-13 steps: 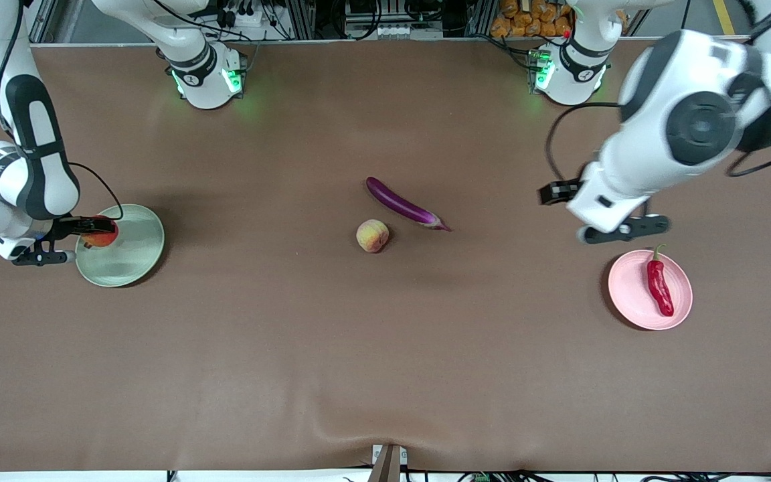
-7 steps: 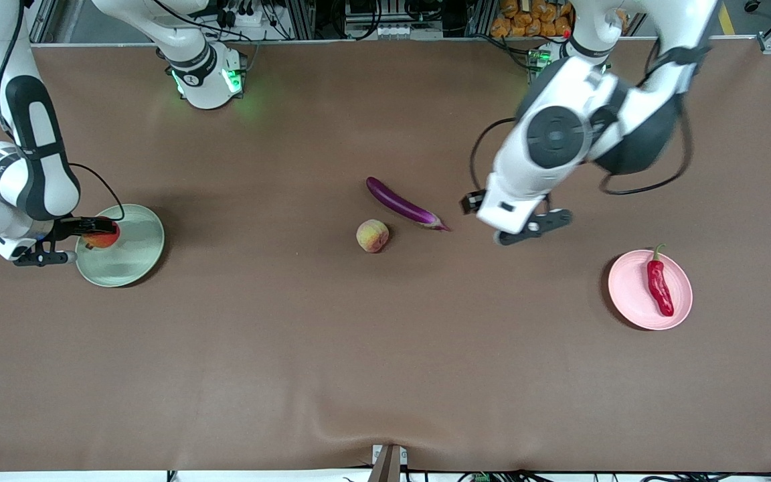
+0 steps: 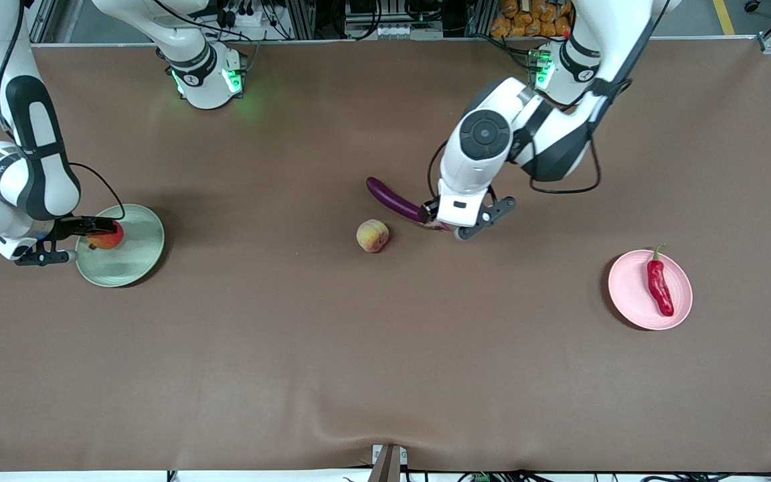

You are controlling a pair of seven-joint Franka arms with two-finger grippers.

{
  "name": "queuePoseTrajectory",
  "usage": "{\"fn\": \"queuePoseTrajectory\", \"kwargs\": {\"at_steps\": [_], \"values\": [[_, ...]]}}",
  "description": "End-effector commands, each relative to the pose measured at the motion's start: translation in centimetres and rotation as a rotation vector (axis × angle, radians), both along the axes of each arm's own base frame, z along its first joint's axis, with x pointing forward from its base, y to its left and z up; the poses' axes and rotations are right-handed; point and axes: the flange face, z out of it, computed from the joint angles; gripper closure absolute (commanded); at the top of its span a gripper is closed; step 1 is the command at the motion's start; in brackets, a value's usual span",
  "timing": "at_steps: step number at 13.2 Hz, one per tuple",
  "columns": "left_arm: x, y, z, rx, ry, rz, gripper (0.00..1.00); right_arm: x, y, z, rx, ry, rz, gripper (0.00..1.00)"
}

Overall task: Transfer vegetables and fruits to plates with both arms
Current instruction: 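Reach the left gripper to the purple eggplant's stem end, then close the left gripper on the eggplant while the right gripper releases the apple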

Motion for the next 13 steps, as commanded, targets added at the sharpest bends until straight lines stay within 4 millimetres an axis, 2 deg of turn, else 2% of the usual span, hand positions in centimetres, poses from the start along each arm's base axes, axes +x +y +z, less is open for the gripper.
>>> {"fn": "queuePoseTrajectory", "kwargs": {"at_steps": [1,2,5,8,10,12,13], "values": [[-0.3,-1.8,-3.2,0.010,-0.046,0.094,0.00,-0.7,-0.4,-0.1,0.021,-0.036,0.030,0.08],[-0.3,-2.4,-4.6,0.015,-0.061,0.133,0.00,-0.9,-0.4,-0.1,0.022,-0.035,0.028,0.12],[-2.2,-4.4,-8.6,0.062,-0.051,0.200,0.00,-0.9,-0.4,0.0,0.029,-0.028,0.028,0.09],[-3.4,-5.6,-10.2,0.079,-0.035,0.308,0.00,-0.7,0.1,0.7,0.043,-0.018,0.031,0.10],[-3.4,-5.8,-11.5,0.084,-0.023,0.338,0.00,-0.2,0.2,2.0,0.056,-0.018,0.037,0.10],[-4.3,-6.7,-12.9,0.111,-0.037,0.320,0.00,0.3,0.1,2.9,0.075,0.004,0.037,0.13],[-4.1,-6.8,-13.4,0.113,-0.059,0.332,0.00,0.4,-0.1,3.2,0.076,0.004,0.037,0.16]]}}
